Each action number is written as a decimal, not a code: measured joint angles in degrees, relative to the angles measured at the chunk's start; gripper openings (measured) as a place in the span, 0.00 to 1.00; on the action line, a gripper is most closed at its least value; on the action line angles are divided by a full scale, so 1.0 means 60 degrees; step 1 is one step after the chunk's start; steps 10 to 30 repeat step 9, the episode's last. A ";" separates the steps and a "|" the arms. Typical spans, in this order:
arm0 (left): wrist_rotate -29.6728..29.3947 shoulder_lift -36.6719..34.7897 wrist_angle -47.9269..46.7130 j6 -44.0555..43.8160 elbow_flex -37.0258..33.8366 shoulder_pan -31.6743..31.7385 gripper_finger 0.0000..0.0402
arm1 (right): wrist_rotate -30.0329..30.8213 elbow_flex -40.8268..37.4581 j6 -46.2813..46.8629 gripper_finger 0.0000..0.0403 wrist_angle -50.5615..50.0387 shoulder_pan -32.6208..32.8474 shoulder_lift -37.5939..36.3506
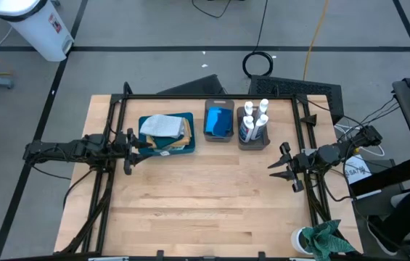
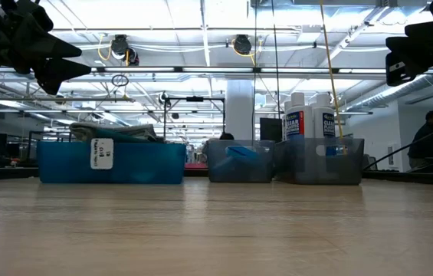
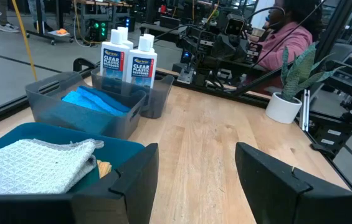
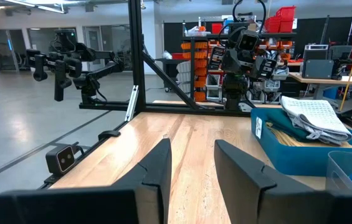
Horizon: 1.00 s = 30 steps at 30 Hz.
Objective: Pick & Place Kitchen Items
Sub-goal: Return to Home Position
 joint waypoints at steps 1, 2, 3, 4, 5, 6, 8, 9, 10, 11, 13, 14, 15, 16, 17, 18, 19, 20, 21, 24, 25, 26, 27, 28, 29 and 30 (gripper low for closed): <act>-0.0002 -0.0001 0.0000 0.0001 0.0000 0.0001 0.54 | -0.0002 0.0000 0.0002 0.24 0.0001 0.0001 0.0002; -0.0001 -0.0002 0.0000 0.0001 0.0000 -0.0002 0.54 | 0.0000 0.0000 0.0001 0.24 0.0001 -0.0002 0.0000; -0.0002 0.0000 0.0000 -0.0001 0.0000 -0.0001 0.54 | -0.0002 0.0000 -0.0001 0.24 0.0001 -0.0002 -0.0001; -0.0002 0.0000 0.0000 0.0000 0.0000 0.0001 0.54 | -0.0002 0.0000 0.0003 0.23 0.0001 0.0001 -0.0001; -0.0002 0.0000 0.0000 -0.0002 0.0000 0.0001 0.54 | -0.0002 0.0000 0.0001 0.23 -0.0001 0.0000 -0.0001; -0.0002 -0.0004 0.0000 0.0001 0.0000 -0.0003 0.54 | 0.0000 0.0000 0.0002 0.23 0.0001 -0.0002 0.0002; -0.0002 -0.0003 0.0000 0.0001 0.0000 -0.0002 0.54 | -0.0001 0.0000 -0.0001 0.24 0.0001 0.0001 -0.0001; -0.0002 -0.0001 0.0000 0.0001 0.0000 -0.0002 0.54 | -0.0001 0.0000 0.0001 0.24 0.0000 0.0000 -0.0001; -0.0002 -0.0001 0.0000 0.0001 0.0000 -0.0002 0.54 | -0.0001 0.0000 0.0001 0.24 0.0000 0.0000 -0.0001; -0.0002 -0.0001 0.0000 0.0001 0.0000 -0.0002 0.54 | -0.0001 0.0000 0.0001 0.24 0.0000 0.0000 -0.0001; -0.0002 -0.0001 0.0000 0.0001 0.0000 -0.0002 0.54 | -0.0001 0.0000 0.0001 0.24 0.0000 0.0000 -0.0001; -0.0002 -0.0001 0.0000 0.0001 0.0000 -0.0002 0.54 | -0.0001 0.0000 0.0001 0.24 0.0000 0.0000 -0.0001; -0.0002 -0.0001 0.0000 0.0001 0.0000 -0.0002 0.54 | -0.0001 0.0000 0.0001 0.24 0.0000 0.0000 -0.0001; -0.0002 -0.0001 0.0000 0.0001 0.0000 -0.0002 0.54 | -0.0001 0.0000 0.0001 0.24 0.0000 0.0000 -0.0001; -0.0002 -0.0001 0.0000 0.0001 0.0000 -0.0002 0.54 | -0.0001 0.0000 0.0001 0.24 0.0000 0.0000 -0.0001; -0.0002 -0.0001 0.0000 0.0001 0.0000 -0.0002 0.54 | -0.0001 0.0000 0.0001 0.24 0.0000 0.0000 -0.0001; -0.0002 -0.0001 0.0000 0.0001 0.0000 -0.0002 0.54 | -0.0001 0.0000 0.0001 0.24 0.0000 0.0000 -0.0001; -0.0002 -0.0001 0.0000 0.0001 0.0000 -0.0002 0.54 | -0.0001 0.0000 0.0001 0.24 0.0000 0.0000 -0.0001; -0.0002 -0.0001 0.0000 0.0001 0.0000 -0.0002 0.54 | -0.0001 0.0000 0.0001 0.24 0.0000 0.0000 -0.0001; -0.0002 -0.0001 0.0000 0.0001 0.0000 -0.0002 0.54 | -0.0001 0.0000 0.0001 0.24 0.0000 0.0000 -0.0001; -0.0002 -0.0001 0.0000 0.0001 0.0000 -0.0002 0.54 | -0.0001 0.0000 0.0001 0.24 0.0000 0.0000 -0.0001; -0.0002 -0.0001 0.0000 0.0001 0.0000 -0.0002 0.54 | -0.0001 0.0000 0.0001 0.24 0.0000 0.0000 -0.0001; -0.0002 -0.0001 0.0000 0.0001 0.0000 -0.0002 0.54 | -0.0001 0.0000 0.0001 0.24 0.0000 0.0000 -0.0001; -0.0002 -0.0001 0.0000 0.0001 0.0000 -0.0002 0.54 | -0.0001 0.0000 0.0001 0.24 0.0000 0.0000 -0.0001; -0.0002 -0.0001 0.0000 0.0001 0.0000 -0.0002 0.54 | -0.0001 0.0000 0.0001 0.24 0.0000 0.0000 -0.0001; -0.0002 -0.0001 0.0000 0.0001 0.0000 -0.0002 0.54 | -0.0001 0.0000 0.0001 0.24 0.0000 0.0000 -0.0001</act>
